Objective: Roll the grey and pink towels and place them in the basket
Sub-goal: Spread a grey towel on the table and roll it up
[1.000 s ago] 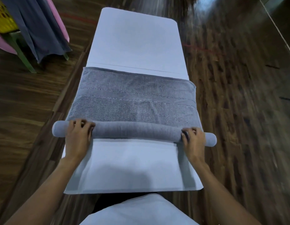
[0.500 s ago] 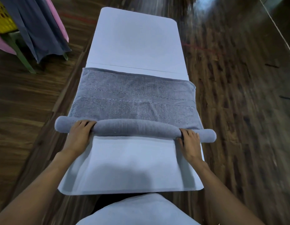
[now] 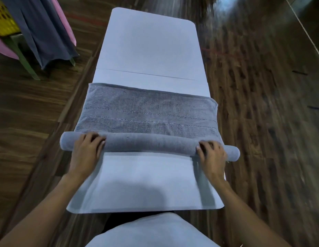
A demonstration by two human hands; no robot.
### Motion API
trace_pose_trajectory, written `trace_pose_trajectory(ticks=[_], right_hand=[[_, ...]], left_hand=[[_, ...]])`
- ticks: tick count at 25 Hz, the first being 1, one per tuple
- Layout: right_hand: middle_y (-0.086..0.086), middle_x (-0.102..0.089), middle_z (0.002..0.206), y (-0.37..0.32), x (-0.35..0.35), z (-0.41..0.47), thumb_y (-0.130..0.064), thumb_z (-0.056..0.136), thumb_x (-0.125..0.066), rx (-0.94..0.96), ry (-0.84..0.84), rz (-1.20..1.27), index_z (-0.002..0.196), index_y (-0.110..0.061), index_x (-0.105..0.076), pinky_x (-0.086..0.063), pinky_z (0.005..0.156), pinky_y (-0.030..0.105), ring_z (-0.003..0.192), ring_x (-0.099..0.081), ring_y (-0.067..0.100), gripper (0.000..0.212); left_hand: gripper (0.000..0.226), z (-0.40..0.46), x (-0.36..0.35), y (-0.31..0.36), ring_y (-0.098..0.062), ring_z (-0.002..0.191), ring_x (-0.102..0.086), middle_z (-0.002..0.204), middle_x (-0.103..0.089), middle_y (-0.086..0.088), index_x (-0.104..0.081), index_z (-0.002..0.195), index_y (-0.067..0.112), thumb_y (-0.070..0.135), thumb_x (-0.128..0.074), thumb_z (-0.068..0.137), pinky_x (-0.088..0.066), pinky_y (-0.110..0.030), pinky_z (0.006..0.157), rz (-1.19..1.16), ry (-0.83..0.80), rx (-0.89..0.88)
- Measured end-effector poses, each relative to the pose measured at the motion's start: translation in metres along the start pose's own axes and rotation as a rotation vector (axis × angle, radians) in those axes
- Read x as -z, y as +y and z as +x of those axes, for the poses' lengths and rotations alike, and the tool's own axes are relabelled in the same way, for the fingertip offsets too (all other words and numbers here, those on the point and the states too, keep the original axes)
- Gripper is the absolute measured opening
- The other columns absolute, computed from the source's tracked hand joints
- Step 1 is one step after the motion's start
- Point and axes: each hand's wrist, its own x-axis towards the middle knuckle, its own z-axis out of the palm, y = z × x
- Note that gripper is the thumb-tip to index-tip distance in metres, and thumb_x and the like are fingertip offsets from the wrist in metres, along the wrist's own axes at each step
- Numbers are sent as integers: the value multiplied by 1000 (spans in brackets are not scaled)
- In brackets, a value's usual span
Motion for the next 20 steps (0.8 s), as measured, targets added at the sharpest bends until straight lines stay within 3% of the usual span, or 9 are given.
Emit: trace_pose_trajectory(ticks=[3,5,8,11,14,17,18,20], right_hand=[[12,-48,142,4,-16,-39,-34,93,-64,98,-87,-60,140,-9,-48,-33,112,49,137,-37,35,55],[13,-46,144,6,-21,-28,-28,94,-62,63,-143,-44,142,-8,-45,-29,114,54,140,-33,37,54],[14,-57,130,2,-16,8,-27,95,-52,27,-180,35,129,-8,-56,-37,106,54,124,-47,37,40],[12,-63,118,7,-6,10,-21,94,-52,72,-208,90,120,-9,-60,-43,96,47,106,-54,31,30],[10,-64,117,22,2,-9,-23,96,-52,106,-327,79,121,-11,-60,-43,95,42,105,-54,29,28],[11,-64,115,31,7,14,-24,93,-58,106,-521,132,123,-11,-59,-44,94,40,106,-57,29,32],[11,-62,117,27,8,25,-19,91,-64,31,-513,219,122,-9,-60,-44,96,37,106,-57,25,32],[11,-53,119,14,11,38,-14,86,-72,-149,-328,372,114,-9,-63,-46,96,34,102,-55,20,29]], left_hand=[[46,-27,-13,1,-40,119,-46,131,-50,-19,-52,133,2,21,-51,91,-37,-54,104,15,-48,-55],[49,-15,-17,-7,-42,123,-44,133,-49,-21,-50,135,2,16,-55,89,-30,-56,110,-26,-98,-51],[46,18,-13,-14,-40,111,-52,123,-58,-20,-56,126,2,21,-51,85,-37,-50,103,-60,-157,-37],[32,22,-4,-10,-38,103,-57,114,-63,-18,-62,117,2,5,-61,85,-44,-49,94,-142,-159,-11],[33,-4,2,-8,-38,95,-61,106,-66,-20,-66,111,1,-8,-65,79,-47,-49,87,-185,-225,-21],[31,11,2,-16,-41,96,-62,106,-67,-22,-65,112,-1,0,-64,81,-46,-47,88,-166,-350,-55],[33,24,2,-19,-40,100,-61,109,-66,-22,-64,114,-1,1,-66,82,-44,-45,90,-191,-374,6],[32,44,4,-19,-38,100,-57,108,-63,-21,-64,112,2,2,-70,80,-42,-43,88,-228,-317,110]])
